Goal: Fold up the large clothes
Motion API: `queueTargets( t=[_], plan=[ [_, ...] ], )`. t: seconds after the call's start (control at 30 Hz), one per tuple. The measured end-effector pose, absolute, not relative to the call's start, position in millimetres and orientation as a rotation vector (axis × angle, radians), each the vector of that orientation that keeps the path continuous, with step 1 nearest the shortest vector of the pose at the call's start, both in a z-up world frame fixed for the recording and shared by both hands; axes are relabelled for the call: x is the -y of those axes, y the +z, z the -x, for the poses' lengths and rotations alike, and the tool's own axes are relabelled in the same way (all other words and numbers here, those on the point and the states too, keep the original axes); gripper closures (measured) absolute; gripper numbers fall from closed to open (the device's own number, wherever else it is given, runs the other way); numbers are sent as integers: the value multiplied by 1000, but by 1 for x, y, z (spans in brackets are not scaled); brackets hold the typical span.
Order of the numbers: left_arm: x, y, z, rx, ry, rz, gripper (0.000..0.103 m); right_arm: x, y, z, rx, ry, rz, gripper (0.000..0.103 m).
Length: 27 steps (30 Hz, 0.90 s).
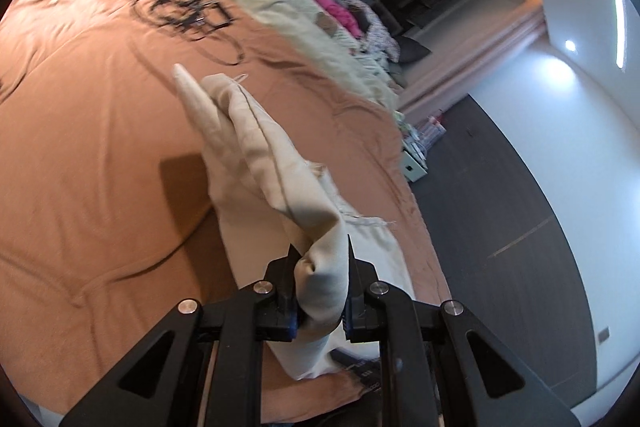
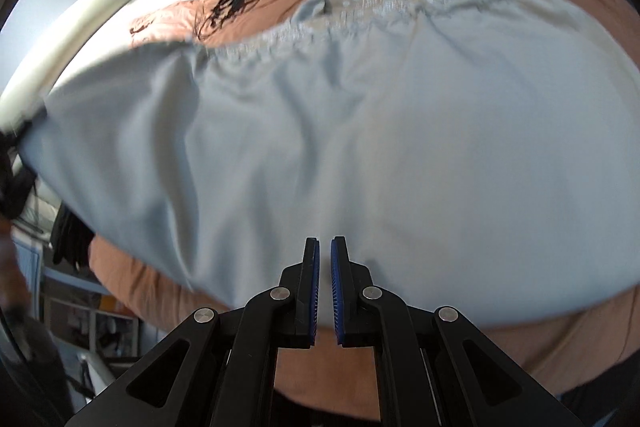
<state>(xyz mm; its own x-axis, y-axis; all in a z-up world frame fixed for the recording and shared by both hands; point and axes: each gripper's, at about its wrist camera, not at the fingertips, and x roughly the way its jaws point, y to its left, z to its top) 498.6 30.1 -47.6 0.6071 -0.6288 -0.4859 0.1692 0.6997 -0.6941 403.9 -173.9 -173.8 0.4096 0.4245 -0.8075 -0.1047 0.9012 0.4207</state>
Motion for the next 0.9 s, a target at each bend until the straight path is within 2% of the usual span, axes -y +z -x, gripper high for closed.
queueTargets(
  t=[0.27, 0.5, 0.73, 0.9],
  plan=[
    [32, -8, -502, -790, -588, 535, 87, 170, -198, -390, -1105, 372, -364, 96],
    [91, 10, -517, -809, -668, 456, 87, 196, -193, -385, -1103, 418, -461, 96],
    [167, 1, -534, -869, -751, 391, 87, 259, -183, -364, -1040, 365, -560, 96],
    [239, -27, -544, -964, -812, 329, 87, 309, -183, -348, -1002, 290, -627, 96]
  ],
)
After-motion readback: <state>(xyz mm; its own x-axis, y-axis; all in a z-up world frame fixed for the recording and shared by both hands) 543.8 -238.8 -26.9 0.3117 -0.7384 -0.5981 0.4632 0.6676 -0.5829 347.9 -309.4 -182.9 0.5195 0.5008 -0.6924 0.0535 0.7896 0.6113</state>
